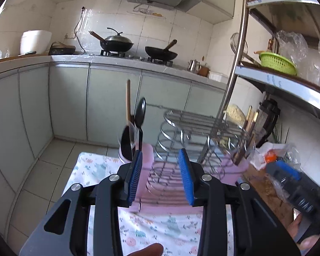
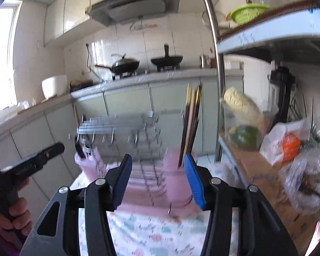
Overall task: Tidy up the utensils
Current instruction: 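Open both tools and withdraw them from the pink caddy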
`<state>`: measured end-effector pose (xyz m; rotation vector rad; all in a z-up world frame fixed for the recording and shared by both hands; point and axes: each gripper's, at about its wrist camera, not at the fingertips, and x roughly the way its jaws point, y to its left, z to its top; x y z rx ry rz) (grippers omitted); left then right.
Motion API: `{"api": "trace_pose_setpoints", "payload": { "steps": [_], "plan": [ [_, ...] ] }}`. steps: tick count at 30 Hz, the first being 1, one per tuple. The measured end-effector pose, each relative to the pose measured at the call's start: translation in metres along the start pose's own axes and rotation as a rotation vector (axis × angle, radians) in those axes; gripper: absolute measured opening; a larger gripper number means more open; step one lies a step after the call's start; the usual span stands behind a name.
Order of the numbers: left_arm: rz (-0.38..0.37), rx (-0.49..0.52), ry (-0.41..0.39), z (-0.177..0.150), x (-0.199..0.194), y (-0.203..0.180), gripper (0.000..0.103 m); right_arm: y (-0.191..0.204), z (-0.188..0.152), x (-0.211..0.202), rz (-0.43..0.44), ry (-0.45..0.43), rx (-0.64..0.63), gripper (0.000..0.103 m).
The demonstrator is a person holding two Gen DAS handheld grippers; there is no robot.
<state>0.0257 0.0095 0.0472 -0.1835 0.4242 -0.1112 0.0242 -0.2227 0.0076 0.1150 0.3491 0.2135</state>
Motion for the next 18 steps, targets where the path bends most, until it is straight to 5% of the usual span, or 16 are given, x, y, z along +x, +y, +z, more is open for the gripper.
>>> {"api": "trace_pose_setpoints", "payload": {
  "steps": [18],
  "plan": [
    [0.05,0.012,0.083,-0.038,-0.006,-0.008,0.036,0.021,-0.04,0.012,-0.043,0.077,0.002,0.05]
  ]
}}
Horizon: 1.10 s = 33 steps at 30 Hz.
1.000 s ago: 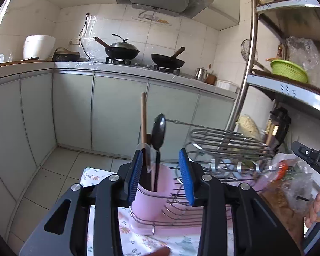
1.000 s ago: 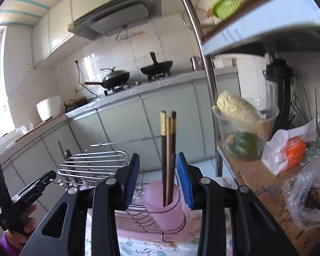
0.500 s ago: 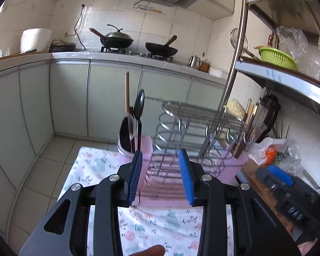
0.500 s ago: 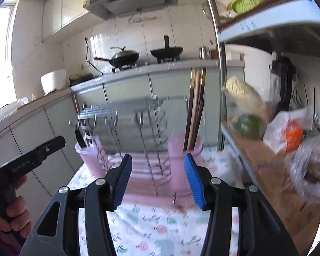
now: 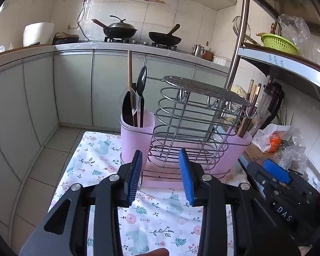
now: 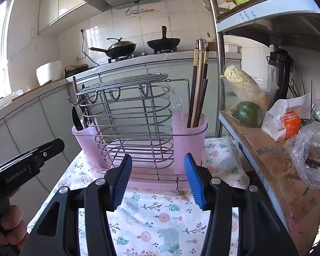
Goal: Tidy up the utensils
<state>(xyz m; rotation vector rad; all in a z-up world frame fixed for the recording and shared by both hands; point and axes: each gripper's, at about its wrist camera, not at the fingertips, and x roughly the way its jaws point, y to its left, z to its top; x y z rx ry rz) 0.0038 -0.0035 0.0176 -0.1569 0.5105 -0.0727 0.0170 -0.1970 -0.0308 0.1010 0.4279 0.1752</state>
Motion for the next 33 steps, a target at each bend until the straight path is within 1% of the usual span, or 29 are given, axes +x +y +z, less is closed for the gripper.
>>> {"api": "trace_pose_setpoints", "payload": {
  "steps": [9,33],
  "plan": [
    [0.011,0.044,-0.009,-0.007,-0.002,-0.008,0.036,0.006,-0.002,-0.001,-0.001,0.008,-0.02,0.05],
    [-0.001,0.054,0.01,-0.012,0.004,-0.011,0.036,0.007,-0.005,0.006,0.0,0.026,-0.031,0.05]
  ]
}}
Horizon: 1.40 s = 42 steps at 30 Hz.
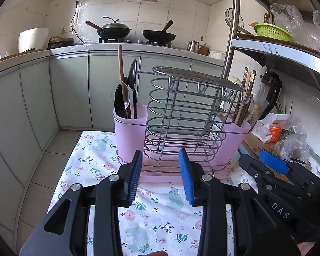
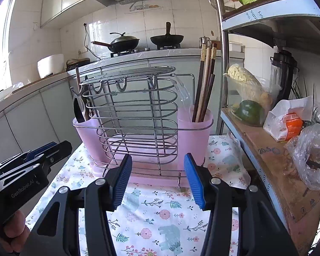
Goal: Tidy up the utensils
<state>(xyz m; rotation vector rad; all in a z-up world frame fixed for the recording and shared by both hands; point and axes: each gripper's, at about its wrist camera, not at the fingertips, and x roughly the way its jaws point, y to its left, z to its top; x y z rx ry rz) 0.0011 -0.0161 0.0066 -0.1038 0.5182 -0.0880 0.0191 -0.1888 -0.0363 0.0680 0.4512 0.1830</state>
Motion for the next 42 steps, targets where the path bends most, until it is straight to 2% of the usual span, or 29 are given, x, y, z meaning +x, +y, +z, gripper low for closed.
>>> {"api": "trace_pose_setpoints", "payload": {
  "steps": [42],
  "plan": [
    [-0.002,0.007,0.031,-0.005,0.011,-0.001,0.036,-0.001,-0.003,0.011,-0.001,0.026,-0.011,0.05]
  ]
}}
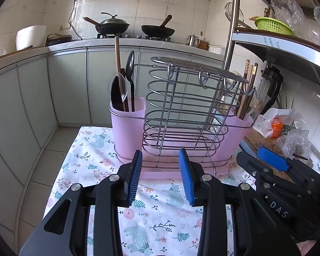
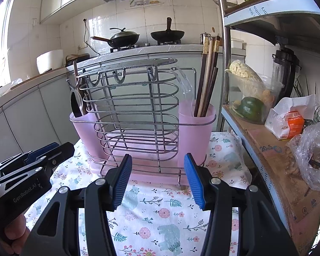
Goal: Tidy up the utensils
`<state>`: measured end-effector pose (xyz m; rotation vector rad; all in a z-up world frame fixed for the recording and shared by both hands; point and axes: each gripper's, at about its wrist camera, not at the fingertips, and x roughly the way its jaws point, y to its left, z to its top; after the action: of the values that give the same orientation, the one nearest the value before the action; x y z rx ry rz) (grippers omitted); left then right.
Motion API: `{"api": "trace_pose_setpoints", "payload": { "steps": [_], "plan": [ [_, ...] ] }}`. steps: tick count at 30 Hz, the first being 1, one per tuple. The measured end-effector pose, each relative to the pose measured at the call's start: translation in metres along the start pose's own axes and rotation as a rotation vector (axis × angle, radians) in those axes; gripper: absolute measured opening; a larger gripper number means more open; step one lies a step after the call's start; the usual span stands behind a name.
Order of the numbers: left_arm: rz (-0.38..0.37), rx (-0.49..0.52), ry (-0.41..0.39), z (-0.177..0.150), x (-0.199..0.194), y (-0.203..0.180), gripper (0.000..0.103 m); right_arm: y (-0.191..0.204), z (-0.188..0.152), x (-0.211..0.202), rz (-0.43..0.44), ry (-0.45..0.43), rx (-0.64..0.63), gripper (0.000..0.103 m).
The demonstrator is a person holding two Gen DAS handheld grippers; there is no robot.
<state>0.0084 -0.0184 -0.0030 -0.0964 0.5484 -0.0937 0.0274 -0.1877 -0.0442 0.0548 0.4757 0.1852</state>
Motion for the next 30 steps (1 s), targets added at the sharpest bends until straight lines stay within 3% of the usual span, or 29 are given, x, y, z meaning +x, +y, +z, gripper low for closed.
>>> {"api": "trace_pose_setpoints", "payload": {
  "steps": [30],
  "plan": [
    [0.008,0.006,0.032,-0.004,0.013,-0.001,0.036,-0.004,-0.004,0.012,-0.005,0.026,0.003,0.05]
  ]
}}
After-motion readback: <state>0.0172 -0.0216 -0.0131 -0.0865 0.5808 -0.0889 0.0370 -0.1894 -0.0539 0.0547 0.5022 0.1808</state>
